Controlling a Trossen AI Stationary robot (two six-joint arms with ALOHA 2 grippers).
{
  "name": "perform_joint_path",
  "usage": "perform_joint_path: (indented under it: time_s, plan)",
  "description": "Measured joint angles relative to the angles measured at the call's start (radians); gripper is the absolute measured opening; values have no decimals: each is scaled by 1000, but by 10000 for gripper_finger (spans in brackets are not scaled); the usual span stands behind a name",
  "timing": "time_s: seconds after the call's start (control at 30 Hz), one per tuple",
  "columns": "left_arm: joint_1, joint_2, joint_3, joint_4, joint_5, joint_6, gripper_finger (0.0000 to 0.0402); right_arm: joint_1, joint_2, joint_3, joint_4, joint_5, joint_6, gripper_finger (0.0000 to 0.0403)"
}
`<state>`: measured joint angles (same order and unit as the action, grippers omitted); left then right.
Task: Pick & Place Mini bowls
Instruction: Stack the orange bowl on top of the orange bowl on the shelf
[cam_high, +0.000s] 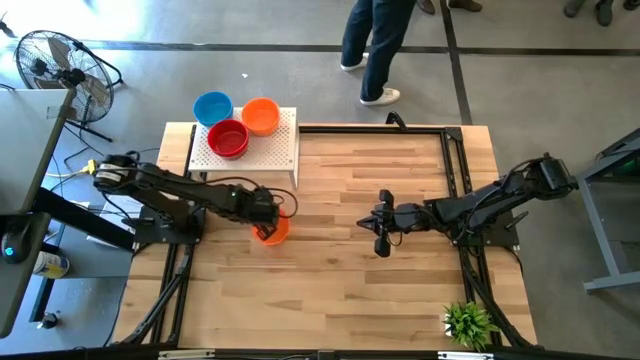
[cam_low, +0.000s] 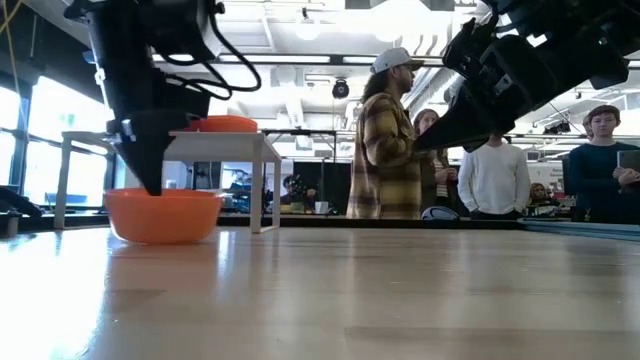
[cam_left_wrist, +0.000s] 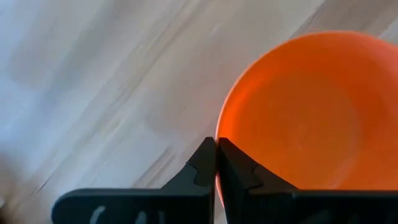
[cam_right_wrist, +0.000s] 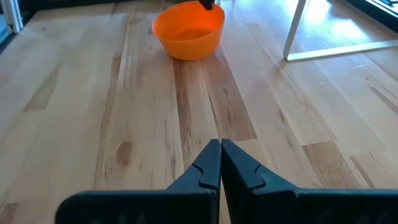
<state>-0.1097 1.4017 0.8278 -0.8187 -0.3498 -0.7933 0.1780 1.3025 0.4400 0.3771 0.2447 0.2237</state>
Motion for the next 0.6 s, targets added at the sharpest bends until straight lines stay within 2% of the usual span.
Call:
perform_joint_path:
  time_s: [0.27,0.6]
  plan:
    - [7,3,-3,18,8,5,5,0,0,0,1,-2,-4,0]
    - [5,3,19,-24,24,10,77,0,0,0,1,-4,-8,0]
